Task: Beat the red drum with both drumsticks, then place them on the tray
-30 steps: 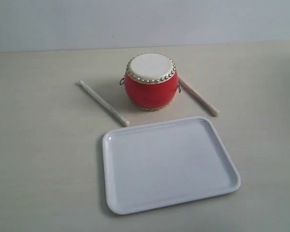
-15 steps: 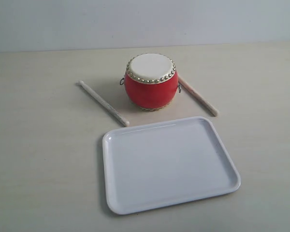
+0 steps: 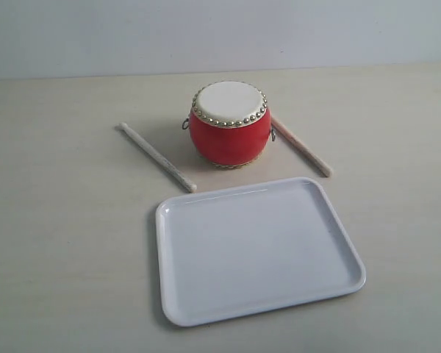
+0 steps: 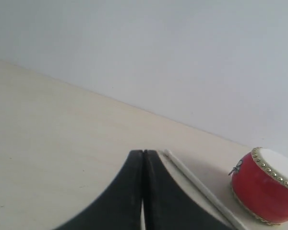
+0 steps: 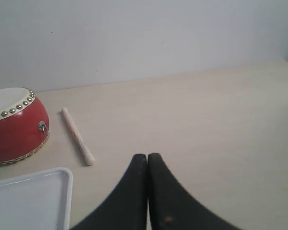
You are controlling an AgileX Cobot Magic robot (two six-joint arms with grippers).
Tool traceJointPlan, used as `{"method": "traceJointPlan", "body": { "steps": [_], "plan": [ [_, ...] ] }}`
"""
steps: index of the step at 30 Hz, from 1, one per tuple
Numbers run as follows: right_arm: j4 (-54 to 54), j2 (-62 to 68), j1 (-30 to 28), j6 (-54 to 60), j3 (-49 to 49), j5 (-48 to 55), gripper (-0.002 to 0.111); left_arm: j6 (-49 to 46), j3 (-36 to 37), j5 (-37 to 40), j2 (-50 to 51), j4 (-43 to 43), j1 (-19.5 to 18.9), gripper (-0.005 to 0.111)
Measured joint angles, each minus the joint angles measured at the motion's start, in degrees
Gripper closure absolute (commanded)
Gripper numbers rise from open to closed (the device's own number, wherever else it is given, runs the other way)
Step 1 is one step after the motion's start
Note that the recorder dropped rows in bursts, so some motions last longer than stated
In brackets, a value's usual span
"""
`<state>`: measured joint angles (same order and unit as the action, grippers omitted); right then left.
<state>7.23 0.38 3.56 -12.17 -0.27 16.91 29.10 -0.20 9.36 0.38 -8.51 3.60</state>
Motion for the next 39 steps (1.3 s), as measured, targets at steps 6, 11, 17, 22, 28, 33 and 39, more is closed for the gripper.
{"method": "traceJointPlan", "body": {
  "steps": [6,11,17,22,28,33,39],
  "plan": [
    [0.0,0.0,0.0,0.0,0.0,0.0,0.108,2.4,0.0,-2.68,0.0,0.0,0.0,0.107],
    [0.0,0.0,0.0,0.0,0.0,0.0,0.108,2.38,0.0,-8.23,0.0,0.0,0.0,0.107],
    [0.0,0.0,0.0,0.0,0.0,0.0,0.108,2.38,0.0,-7.81,0.0,0.0,0.0,0.107],
    [0.67,0.0,0.0,0.0,0.0,0.0,0.108,2.38,0.0,-3.8,0.0,0.0,0.0,0.107],
    [5.31,0.0,0.0,0.0,0.0,-4.24,0.108,2.52,0.0,-1.59,0.0,0.0,0.0,0.107],
    [2.16,0.0,0.0,0.0,0.0,-9.83,0.108,2.52,0.0,-1.34,0.0,0.0,0.0,0.107],
    [0.36,0.0,0.0,-0.42,0.0,-13.83,0.108,2.52,0.0,-1.34,0.0,0.0,0.0,0.107]
  ]
}}
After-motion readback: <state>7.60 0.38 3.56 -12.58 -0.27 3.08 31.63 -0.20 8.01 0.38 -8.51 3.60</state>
